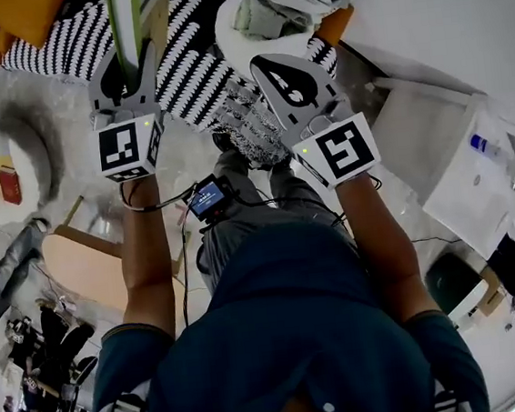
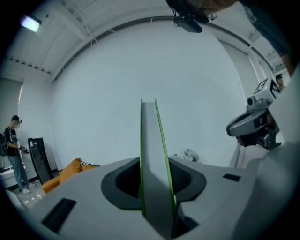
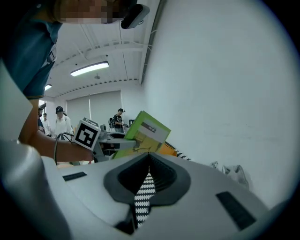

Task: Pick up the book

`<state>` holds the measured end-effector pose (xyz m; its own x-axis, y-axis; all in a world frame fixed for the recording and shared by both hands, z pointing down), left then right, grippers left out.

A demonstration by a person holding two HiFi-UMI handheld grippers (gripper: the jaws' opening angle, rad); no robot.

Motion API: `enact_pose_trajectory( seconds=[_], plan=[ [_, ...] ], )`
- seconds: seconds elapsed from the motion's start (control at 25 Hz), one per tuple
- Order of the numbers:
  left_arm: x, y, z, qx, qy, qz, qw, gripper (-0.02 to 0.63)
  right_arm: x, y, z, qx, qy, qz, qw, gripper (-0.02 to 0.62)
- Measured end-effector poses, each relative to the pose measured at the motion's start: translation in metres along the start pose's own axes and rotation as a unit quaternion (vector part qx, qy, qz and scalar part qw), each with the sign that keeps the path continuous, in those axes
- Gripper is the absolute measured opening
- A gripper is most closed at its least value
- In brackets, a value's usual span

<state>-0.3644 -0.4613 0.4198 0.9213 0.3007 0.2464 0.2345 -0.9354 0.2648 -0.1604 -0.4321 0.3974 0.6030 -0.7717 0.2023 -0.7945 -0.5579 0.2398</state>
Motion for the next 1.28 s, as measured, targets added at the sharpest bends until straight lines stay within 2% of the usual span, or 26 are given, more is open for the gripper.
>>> enact_pose_trajectory(
  seconds=[0.28,0.6,0.96,1.12,1.28],
  plan=[
    [0.000,-0.098,0.101,0.079,0.032,0.051,0.9950,0.140,-0.032,-0.031,0.062,0.047,-0.025,0.043,0.998,0.014],
    [0.030,-0.189,0.172,0.122,0.060,0.079,0.9875,0.140,-0.062,-0.076,0.101,0.078,-0.063,0.065,0.993,0.012],
    [0.086,-0.241,0.208,0.145,0.065,0.087,0.9835,0.140,-0.072,-0.132,0.125,0.115,-0.080,0.079,0.987,0.011],
    [0.097,-0.252,0.216,0.149,0.064,0.096,0.9820,0.140,-0.070,-0.150,0.133,0.133,-0.113,0.085,0.981,0.012],
    [0.107,-0.261,0.220,0.151,0.063,0.103,0.9812,0.140,-0.071,-0.164,0.132,0.129,-0.108,0.084,0.982,0.012]
  ],
)
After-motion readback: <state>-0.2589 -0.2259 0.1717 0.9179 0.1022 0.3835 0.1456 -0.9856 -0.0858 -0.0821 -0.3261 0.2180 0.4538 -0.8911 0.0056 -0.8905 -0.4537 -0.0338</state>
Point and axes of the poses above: the fingertips, and each gripper's own axes: y forward along the fingers, x to its right, z out of its top, the point moved 4 cm from there along -y, backward along the fingers, and after that the axes turned 8 degrees about y, right-handed, at the moved point
